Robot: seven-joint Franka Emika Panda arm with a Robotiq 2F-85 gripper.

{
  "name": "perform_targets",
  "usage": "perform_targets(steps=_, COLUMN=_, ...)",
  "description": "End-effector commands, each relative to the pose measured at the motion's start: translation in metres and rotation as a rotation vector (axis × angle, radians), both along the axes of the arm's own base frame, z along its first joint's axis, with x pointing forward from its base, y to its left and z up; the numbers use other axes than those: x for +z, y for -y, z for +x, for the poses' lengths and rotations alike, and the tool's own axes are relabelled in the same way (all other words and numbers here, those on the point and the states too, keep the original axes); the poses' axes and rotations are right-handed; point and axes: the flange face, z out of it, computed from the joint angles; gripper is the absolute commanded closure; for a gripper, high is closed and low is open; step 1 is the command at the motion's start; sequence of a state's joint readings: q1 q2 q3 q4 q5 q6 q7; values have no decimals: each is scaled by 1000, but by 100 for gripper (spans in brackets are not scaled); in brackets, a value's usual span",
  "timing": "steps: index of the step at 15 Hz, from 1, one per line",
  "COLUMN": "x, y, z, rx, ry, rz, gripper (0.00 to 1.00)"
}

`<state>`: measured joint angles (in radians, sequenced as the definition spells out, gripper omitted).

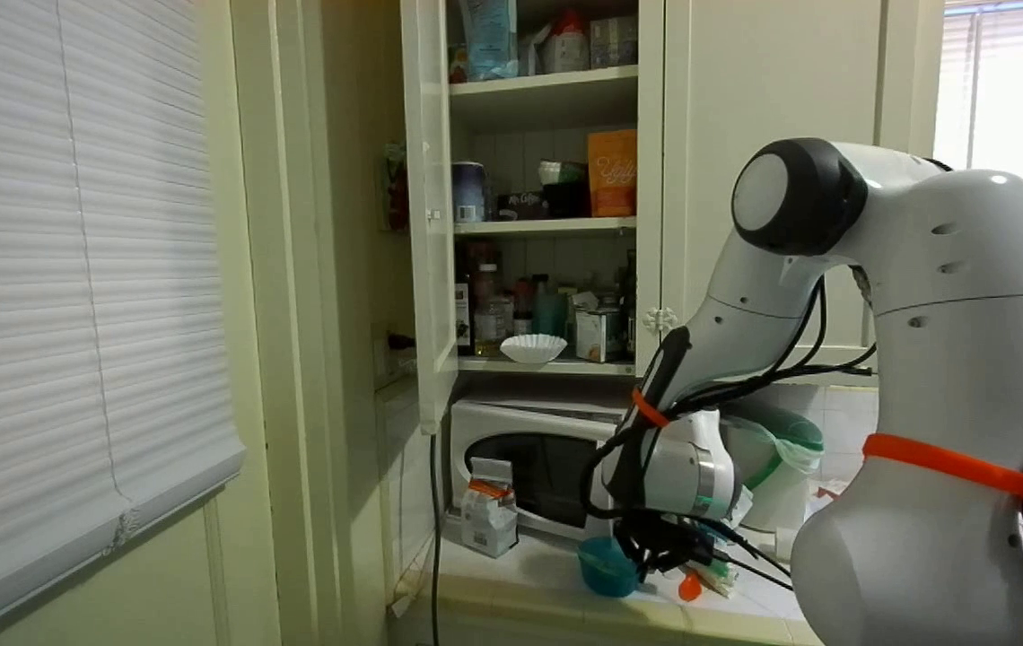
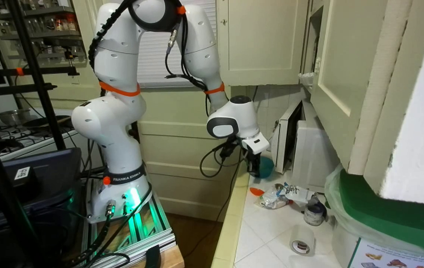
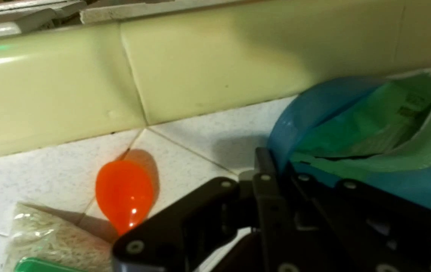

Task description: Move the blue bowl to the right, put the white bowl on the counter then put the green bag inside the white bowl

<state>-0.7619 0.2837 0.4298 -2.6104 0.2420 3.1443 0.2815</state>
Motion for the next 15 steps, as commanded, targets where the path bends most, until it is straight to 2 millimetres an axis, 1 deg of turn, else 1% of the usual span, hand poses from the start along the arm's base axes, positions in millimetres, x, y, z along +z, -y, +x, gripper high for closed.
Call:
perform_targets(steps=1, x=-32, y=15, z=-40, rx=44, ry=-111, rz=42, gripper=99)
perform_targets(steps=3, x=-32, y=22, z=-51, rx=51, ry=-127, rz=37, gripper=99)
perform_targets(steps=6, x=-30, y=30, z=-61, rx=67, ry=-141, rz=19, gripper=99)
perform_targets(steps=7, x=-28, y=33, z=-64, rx=61, ry=-147, rz=15, gripper=71)
perform_targets(steps=8, x=-27, y=36, z=-66, rx=58, ry=-152, rz=10, gripper=69)
perform_targets(steps=9, x=-29, y=38, z=-72, rx=63, ry=-171, rz=16, gripper=64)
perform_targets(steps=10, x=-30, y=40, z=-78, rx=65, ry=-182, rz=13, gripper=57)
perform_targets(steps=12, x=-28, y=45, z=-86, rx=66, ry=-196, rz=-1, gripper=39)
perform_targets(steps=14, x=-24, y=48, z=-90, rx=70, ry=-190, rz=-22, gripper=24)
perform_targets(steps=15, x=-23, y=49, z=-89, rx=69, ry=-184, rz=-34, gripper=19)
